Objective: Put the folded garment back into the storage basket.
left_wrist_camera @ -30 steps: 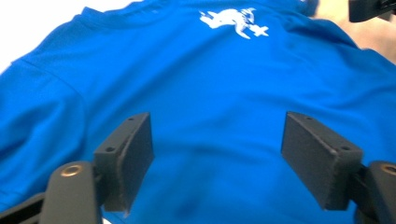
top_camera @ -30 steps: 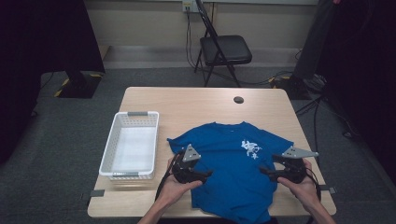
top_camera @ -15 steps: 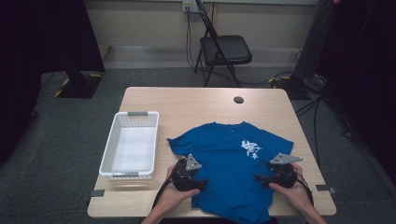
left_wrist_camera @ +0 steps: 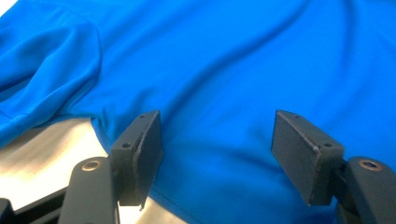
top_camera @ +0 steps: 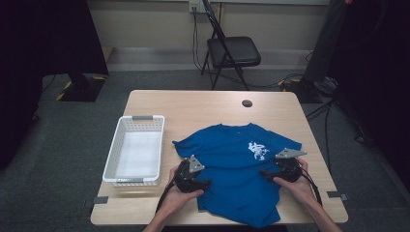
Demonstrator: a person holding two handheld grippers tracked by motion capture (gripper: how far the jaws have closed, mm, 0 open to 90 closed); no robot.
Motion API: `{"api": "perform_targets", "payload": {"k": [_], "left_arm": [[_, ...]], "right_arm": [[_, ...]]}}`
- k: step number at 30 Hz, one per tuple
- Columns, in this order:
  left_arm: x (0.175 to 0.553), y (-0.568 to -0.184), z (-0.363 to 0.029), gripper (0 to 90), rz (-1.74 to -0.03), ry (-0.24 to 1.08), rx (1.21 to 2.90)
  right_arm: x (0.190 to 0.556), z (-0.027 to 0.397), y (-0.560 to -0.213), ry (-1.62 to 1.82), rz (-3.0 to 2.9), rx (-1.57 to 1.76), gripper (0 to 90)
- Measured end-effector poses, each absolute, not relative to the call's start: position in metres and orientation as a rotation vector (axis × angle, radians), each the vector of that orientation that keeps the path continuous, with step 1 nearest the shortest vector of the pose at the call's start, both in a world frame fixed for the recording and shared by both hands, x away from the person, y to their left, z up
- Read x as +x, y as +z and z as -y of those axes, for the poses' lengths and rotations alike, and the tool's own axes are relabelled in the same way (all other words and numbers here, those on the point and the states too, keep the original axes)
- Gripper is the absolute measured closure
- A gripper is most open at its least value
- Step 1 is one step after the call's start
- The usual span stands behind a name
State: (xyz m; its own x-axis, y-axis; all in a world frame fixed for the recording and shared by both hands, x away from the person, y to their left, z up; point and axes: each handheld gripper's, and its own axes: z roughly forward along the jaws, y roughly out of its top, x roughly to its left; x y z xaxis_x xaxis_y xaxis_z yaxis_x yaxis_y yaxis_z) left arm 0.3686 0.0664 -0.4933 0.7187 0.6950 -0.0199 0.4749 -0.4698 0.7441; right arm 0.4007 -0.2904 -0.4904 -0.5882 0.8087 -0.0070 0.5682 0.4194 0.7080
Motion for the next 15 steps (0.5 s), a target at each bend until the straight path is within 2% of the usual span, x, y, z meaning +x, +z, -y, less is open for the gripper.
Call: {"api": "perform_targets", "payload": {"k": [9,15], "left_arm": [[0.378,-0.493,-0.062,30.4,-0.915,0.376,2.156],[0.368,-0.482,-0.066,31.4,-0.886,0.276,2.126]], "right_arm": [[0.418,0.291,-0.492,0.965,-2.299,1.211,17.2],[0.404,0.293,-0.482,0.984,-2.314,1.203,19.2]]}}
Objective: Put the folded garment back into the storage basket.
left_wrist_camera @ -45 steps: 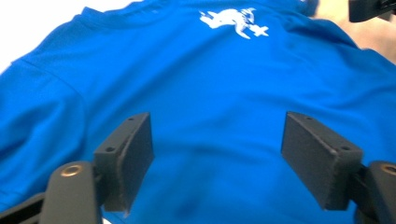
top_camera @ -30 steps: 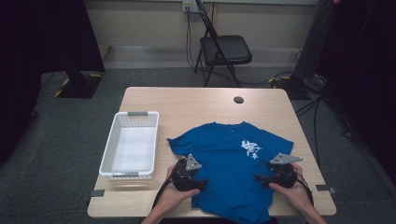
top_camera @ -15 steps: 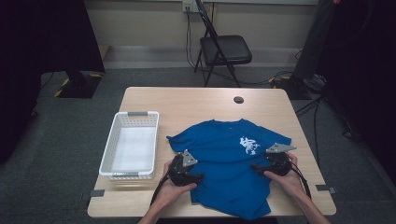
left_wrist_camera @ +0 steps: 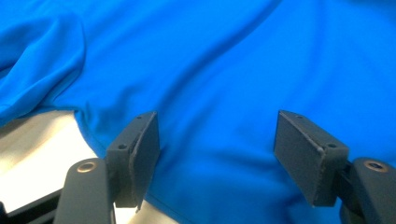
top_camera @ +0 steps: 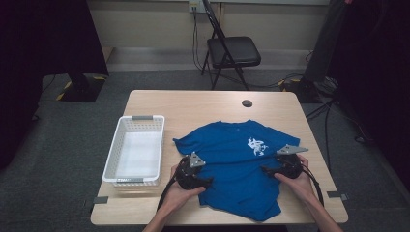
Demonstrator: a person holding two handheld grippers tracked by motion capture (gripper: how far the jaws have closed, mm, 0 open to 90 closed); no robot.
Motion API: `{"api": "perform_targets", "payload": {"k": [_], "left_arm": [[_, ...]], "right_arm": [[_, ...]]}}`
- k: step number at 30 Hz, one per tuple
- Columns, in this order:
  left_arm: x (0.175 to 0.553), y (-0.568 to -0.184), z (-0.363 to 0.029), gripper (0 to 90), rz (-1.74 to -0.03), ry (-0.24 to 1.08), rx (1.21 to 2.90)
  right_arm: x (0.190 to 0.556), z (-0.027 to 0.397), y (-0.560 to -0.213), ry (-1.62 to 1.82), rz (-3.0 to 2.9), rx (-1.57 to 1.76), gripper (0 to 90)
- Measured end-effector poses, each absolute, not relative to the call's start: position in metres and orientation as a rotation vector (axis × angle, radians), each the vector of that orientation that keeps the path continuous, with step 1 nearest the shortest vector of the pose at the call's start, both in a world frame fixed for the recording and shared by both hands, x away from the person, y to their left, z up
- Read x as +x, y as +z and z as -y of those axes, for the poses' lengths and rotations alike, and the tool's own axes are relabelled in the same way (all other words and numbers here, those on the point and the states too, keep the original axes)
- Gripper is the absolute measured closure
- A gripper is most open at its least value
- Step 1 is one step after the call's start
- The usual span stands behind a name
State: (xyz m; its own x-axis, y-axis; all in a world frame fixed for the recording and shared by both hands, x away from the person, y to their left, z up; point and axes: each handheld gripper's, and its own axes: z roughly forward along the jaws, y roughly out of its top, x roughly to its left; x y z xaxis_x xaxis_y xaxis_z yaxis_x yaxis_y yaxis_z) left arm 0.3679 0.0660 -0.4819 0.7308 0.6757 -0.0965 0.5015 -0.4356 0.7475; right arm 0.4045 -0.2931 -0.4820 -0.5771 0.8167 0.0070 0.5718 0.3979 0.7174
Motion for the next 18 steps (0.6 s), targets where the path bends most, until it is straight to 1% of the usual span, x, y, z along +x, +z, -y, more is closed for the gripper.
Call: {"api": "perform_targets", "payload": {"k": [3,4,5,7,9,12,13,15,16,18], "left_arm": [[0.355,-0.474,-0.07,34.3,-0.836,0.25,2.107],[0.351,-0.474,-0.071,37.5,-0.828,0.231,2.101],[0.346,-0.474,-0.071,38.6,-0.818,0.202,2.107],[0.336,-0.476,-0.07,43.2,-0.787,0.194,2.137],[0.329,-0.478,-0.07,45.2,-0.769,0.178,2.158],[0.324,-0.479,-0.072,47.4,-0.776,0.175,2.172],[0.324,-0.479,-0.073,48.7,-0.775,0.172,2.173],[0.323,-0.481,-0.075,51.0,-0.787,0.168,2.176],[0.324,-0.482,-0.075,54.1,-0.78,0.158,2.183],[0.325,-0.484,-0.073,56.2,-0.783,0.171,2.201]], "right_arm": [[0.388,0.296,-0.471,1.031,-2.307,1.163,20.3],[0.38,0.298,-0.468,1.055,-2.304,1.153,20.8],[0.373,0.3,-0.466,1.064,-2.313,1.137,22.9],[0.358,0.304,-0.462,1.08,-2.325,1.114,24.1],[0.342,0.31,-0.46,1.103,-2.331,1.099,29.6],[0.326,0.317,-0.459,1.131,-2.333,1.089,35.5],[0.32,0.319,-0.459,1.128,-2.344,1.08,40.6],[0.31,0.322,-0.46,1.13,-2.363,1.077,45.2],[0.305,0.322,-0.461,1.129,-2.391,1.062,49.0],[0.297,0.321,-0.463,1.121,-2.424,1.038,54.2]]}}
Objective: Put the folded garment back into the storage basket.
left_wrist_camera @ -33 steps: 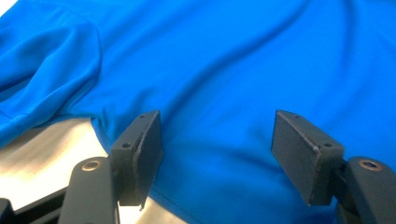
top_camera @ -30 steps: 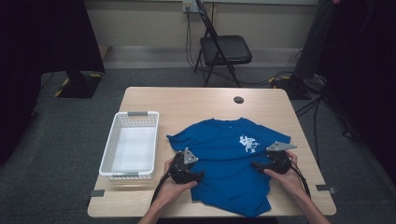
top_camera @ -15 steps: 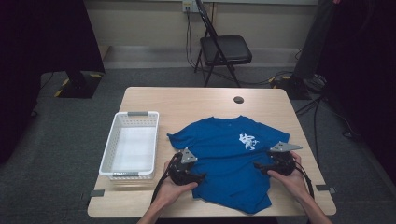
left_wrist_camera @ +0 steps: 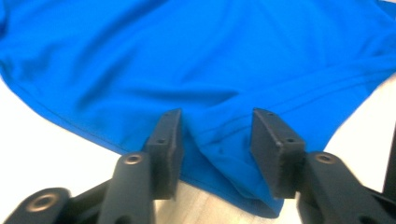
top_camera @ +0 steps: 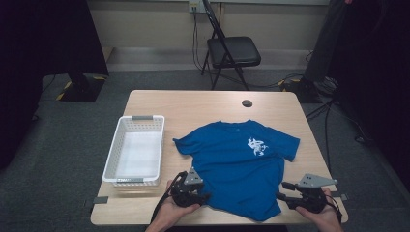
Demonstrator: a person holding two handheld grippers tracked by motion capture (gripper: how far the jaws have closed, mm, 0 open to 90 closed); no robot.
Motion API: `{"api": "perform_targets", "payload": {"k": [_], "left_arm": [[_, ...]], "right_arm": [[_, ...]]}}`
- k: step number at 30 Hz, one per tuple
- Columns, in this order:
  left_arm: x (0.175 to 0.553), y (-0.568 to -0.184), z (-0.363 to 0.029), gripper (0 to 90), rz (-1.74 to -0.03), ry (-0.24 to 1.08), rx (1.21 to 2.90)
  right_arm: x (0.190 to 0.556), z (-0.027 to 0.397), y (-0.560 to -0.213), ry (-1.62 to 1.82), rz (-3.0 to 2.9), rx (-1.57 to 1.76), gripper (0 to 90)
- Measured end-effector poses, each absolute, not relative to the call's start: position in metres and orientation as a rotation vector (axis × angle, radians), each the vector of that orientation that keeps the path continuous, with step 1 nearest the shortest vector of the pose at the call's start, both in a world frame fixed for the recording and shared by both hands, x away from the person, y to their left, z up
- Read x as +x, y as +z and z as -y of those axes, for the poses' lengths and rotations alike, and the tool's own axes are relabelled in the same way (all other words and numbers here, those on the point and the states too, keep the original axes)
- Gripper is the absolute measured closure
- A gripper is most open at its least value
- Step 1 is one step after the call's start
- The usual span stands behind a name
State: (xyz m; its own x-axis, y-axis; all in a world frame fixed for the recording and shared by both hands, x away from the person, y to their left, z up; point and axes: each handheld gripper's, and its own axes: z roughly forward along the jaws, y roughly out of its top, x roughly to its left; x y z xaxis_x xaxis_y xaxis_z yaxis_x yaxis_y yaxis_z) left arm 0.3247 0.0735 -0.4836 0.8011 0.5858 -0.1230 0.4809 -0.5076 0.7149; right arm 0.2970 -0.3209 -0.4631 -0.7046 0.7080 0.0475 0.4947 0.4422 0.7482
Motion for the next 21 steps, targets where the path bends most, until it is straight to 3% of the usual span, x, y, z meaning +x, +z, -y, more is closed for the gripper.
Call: {"api": "perform_targets", "payload": {"k": [3,8,12,21], "left_arm": [[0.324,-0.485,-0.071,62.5,-0.765,0.191,2.217],[0.32,-0.482,-0.074,85.7,-0.735,0.199,2.208],[0.312,-0.474,-0.08,87.7,-0.687,0.168,2.167],[0.271,-0.466,-0.1,87.7,-0.545,0.096,2.151]], "right_arm": [[0.29,0.317,-0.468,1.11,-2.472,0.998,61.5],[0.282,0.313,-0.474,1.1,-2.518,0.961,70.0],[0.279,0.312,-0.475,1.095,-2.546,0.933,77.5],[0.277,0.306,-0.478,1.028,-2.578,0.899,79.7]]}}
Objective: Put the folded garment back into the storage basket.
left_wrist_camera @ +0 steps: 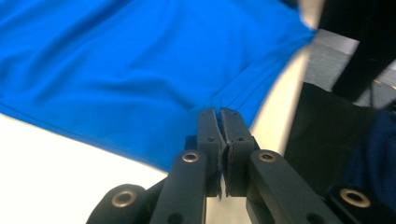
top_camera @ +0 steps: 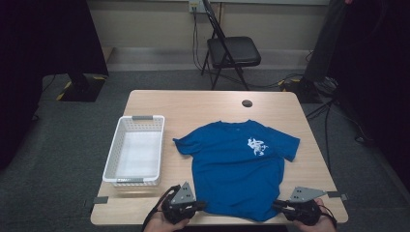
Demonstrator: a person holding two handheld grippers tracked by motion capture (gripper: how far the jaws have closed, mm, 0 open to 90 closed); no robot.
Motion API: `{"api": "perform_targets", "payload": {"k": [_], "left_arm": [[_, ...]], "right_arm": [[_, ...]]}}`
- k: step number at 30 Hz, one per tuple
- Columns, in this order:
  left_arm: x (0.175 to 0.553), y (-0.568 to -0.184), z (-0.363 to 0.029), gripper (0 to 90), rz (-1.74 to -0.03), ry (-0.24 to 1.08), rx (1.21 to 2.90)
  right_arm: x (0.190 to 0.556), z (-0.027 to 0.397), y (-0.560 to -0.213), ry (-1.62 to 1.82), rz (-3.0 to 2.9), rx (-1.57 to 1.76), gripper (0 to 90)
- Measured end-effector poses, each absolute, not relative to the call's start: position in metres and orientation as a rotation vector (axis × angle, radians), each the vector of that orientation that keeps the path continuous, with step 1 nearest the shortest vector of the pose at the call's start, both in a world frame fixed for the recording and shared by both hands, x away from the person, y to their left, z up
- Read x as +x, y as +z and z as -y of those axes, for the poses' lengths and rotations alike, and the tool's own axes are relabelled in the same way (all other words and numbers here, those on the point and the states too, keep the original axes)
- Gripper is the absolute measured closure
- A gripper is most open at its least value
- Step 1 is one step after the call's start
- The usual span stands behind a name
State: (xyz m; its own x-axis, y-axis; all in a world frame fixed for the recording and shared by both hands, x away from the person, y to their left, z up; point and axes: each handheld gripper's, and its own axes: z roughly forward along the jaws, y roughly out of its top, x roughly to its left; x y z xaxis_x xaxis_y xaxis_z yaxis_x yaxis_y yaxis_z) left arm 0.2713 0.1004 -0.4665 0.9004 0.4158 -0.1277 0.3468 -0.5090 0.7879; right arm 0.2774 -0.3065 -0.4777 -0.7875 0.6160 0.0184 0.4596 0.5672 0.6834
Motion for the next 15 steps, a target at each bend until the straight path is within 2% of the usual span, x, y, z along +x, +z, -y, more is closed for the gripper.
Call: {"api": "perform_targets", "payload": {"k": [5,8,9,12,15], "left_arm": [[0.257,-0.467,-0.108,86.0,-0.476,0.032,2.184],[0.256,-0.462,-0.114,76.1,-0.464,0.019,2.139],[0.259,-0.46,-0.116,70.1,-0.481,0.016,2.104],[0.273,-0.456,-0.114,60.5,-0.58,0.056,2.043],[0.297,-0.458,-0.103,60.4,-0.68,0.088,2.044]], "right_arm": [[0.276,0.306,-0.477,1.002,-2.574,0.909,79.8],[0.272,0.305,-0.476,0.99,-2.569,0.903,79.7],[0.271,0.305,-0.477,0.988,-2.564,0.9,79.7],[0.271,0.305,-0.477,0.988,-2.566,0.911,79.7],[0.272,0.305,-0.476,0.988,-2.569,0.918,79.4]]}}
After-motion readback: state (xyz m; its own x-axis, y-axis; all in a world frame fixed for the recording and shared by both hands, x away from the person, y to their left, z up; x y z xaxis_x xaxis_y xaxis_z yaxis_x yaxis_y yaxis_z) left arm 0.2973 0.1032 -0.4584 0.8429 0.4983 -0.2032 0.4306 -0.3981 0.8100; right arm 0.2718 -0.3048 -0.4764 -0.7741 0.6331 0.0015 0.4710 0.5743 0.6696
